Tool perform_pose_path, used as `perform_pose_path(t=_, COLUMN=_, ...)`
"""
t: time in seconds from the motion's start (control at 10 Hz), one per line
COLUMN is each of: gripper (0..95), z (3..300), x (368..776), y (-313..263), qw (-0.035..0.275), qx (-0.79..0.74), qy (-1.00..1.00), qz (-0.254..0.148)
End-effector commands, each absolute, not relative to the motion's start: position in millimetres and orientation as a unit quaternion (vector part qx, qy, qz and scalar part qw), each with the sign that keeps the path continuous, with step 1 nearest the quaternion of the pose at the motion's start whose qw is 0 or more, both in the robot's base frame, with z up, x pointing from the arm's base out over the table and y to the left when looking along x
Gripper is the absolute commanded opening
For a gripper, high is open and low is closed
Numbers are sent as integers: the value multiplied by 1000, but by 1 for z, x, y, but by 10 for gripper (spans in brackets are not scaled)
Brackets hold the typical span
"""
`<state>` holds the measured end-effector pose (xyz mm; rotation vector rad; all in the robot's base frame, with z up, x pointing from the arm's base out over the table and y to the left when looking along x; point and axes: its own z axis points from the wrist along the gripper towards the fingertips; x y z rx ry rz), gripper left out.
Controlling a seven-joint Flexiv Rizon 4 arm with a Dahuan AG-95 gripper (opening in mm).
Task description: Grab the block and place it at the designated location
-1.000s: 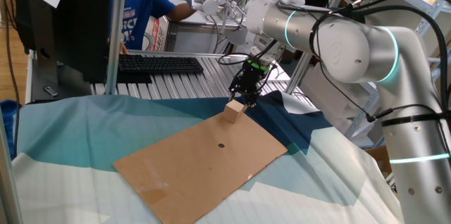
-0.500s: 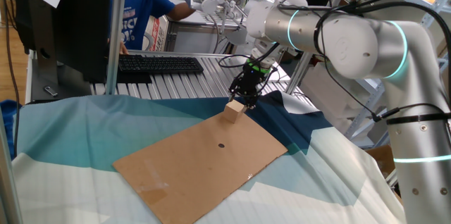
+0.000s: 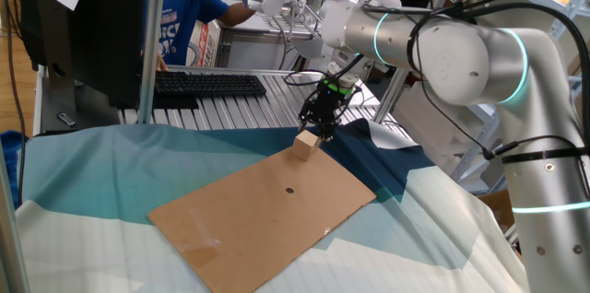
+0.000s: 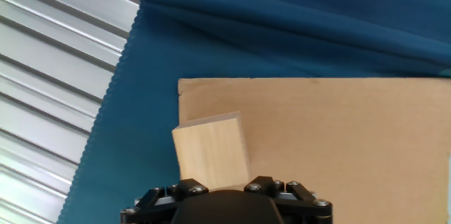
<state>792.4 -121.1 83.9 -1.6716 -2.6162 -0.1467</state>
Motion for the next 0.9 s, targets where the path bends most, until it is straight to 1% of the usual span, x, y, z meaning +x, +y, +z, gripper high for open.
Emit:
perform_pose_path(t=0.1, gripper=570, z=86, x=791, y=-119, qw=21, qx=-542, qy=-839, qz=-44)
perform_pose_path(t=0.9, gripper=570, z=80, x=791, y=-119, qw=12, qx=-541, qy=-840, qz=-40)
